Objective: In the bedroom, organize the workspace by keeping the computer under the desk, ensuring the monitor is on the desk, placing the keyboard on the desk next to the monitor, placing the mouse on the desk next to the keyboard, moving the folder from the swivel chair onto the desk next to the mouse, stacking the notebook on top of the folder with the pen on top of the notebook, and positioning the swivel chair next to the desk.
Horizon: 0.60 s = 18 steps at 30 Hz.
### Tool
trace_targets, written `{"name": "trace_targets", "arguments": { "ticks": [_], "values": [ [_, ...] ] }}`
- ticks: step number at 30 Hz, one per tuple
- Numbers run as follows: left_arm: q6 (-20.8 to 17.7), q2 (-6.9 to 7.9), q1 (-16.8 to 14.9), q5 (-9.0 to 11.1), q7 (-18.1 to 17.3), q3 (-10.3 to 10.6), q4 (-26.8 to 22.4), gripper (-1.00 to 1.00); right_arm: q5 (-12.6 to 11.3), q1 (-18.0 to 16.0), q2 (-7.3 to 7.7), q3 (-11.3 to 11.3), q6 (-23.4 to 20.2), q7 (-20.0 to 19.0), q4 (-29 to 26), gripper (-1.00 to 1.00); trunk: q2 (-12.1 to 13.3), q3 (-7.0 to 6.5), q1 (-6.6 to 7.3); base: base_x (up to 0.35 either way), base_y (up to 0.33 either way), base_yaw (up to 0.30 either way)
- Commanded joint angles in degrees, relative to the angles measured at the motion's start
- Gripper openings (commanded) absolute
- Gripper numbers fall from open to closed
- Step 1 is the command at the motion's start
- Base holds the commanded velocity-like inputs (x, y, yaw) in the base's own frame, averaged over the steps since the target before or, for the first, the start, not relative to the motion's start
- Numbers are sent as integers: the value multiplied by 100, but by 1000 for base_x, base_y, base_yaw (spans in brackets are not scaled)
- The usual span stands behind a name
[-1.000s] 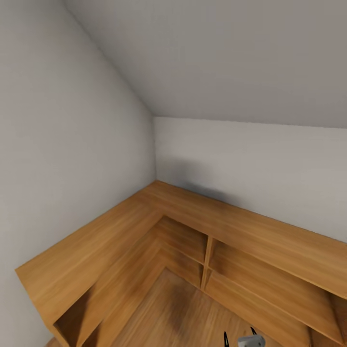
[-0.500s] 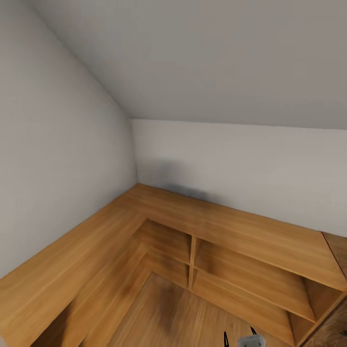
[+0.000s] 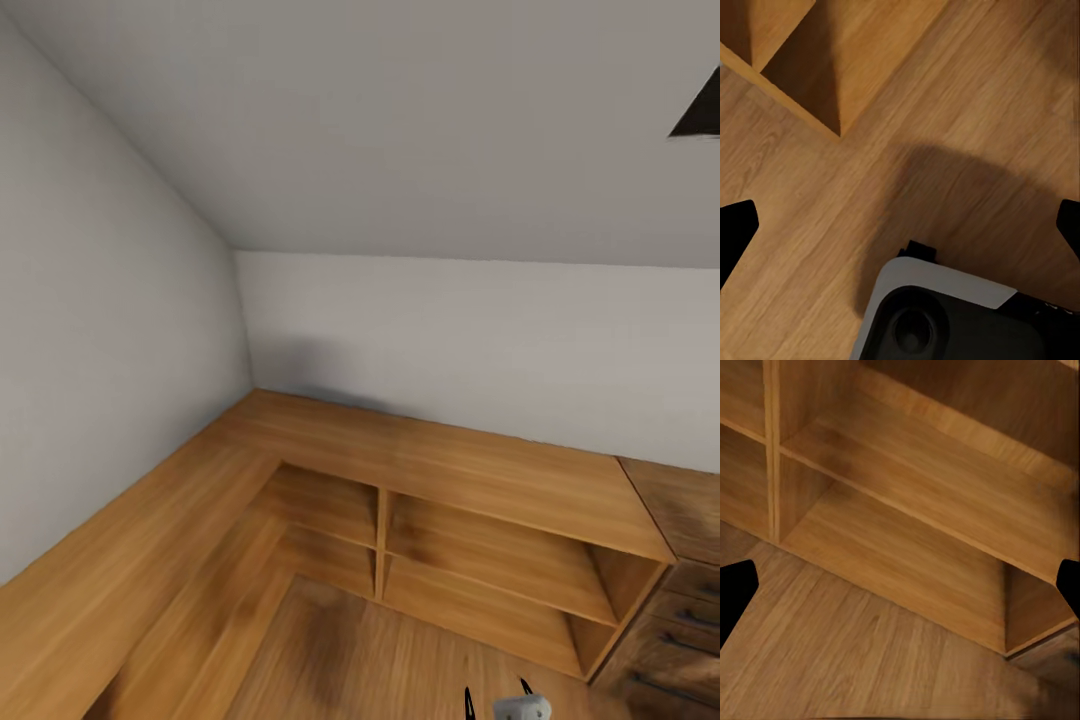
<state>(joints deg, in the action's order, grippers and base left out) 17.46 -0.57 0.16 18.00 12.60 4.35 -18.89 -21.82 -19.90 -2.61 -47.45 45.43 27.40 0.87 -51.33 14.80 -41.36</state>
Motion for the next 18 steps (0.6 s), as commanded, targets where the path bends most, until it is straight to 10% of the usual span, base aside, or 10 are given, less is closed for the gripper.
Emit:
{"name": "trace_targets", "arguments": {
  "ticks": [1,18],
  "values": [
    [12,4,2,37,41,47,-9,100,-30,-5,-5,-45,10,29,6,100,-5,4,-1,0,29,-273],
    [12,4,2,37,41,40,-4,100,-57,-5,-11,-11,2,37,-8,100,-5,-17,-1,0,6,-273]
  ]
}}
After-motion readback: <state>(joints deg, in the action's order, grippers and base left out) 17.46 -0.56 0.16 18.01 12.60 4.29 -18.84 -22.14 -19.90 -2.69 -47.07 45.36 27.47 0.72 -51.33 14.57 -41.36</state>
